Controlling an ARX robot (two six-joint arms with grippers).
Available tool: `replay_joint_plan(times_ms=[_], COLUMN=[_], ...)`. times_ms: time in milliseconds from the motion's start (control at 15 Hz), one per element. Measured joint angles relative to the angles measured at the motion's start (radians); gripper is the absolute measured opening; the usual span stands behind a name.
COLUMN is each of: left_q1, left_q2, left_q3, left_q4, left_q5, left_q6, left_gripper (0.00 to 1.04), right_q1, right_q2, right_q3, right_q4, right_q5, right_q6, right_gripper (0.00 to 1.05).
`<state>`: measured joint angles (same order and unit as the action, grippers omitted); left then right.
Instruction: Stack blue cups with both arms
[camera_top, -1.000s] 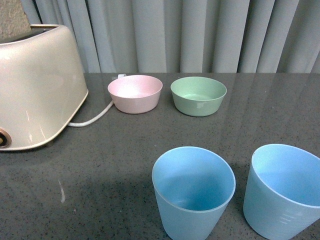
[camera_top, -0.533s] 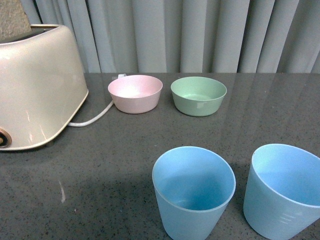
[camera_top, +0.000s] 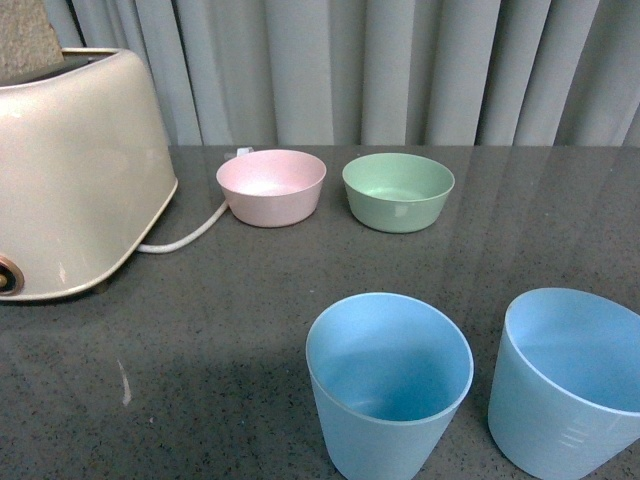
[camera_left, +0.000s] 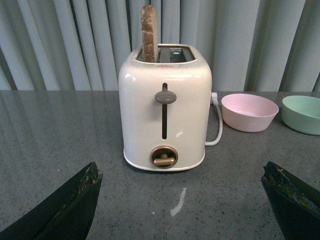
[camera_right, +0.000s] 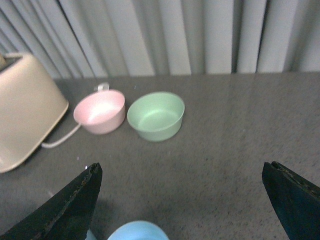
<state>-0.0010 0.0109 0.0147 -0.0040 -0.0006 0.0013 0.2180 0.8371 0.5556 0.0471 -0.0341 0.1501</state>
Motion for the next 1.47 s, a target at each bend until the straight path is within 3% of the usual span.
replay_joint_plan(times_ms=[333, 733, 1067, 1333, 1467], left_q1=[0.000, 0.000, 0.000, 0.000, 0.000], left_q2=[0.000, 0.000, 0.000, 0.000, 0.000], left_q3=[0.000, 0.000, 0.000, 0.000, 0.000], left_q4=[0.000, 0.000, 0.000, 0.000, 0.000], left_q5=[0.000, 0.000, 0.000, 0.000, 0.000], left_q6=[0.000, 0.000, 0.000, 0.000, 0.000], left_gripper=[0.98, 0.98, 0.98, 0.98, 0.98], right_q1=[0.035, 0.038, 0.071, 0.092, 0.096], right_q2=[0.327, 0.447, 0.445, 0.418, 0.397], right_q3=[0.043, 0.060, 0.086, 0.112, 0.115], right_q4=[-0.115, -0.134, -0.175, -0.204, -0.219], right_q5=[0.011, 0.023, 0.049, 0.048, 0.044], right_q6=[-0.047, -0.034, -0.027, -0.010, -0.001], right_gripper=[0.98, 0.95, 0.48, 0.02, 0.02])
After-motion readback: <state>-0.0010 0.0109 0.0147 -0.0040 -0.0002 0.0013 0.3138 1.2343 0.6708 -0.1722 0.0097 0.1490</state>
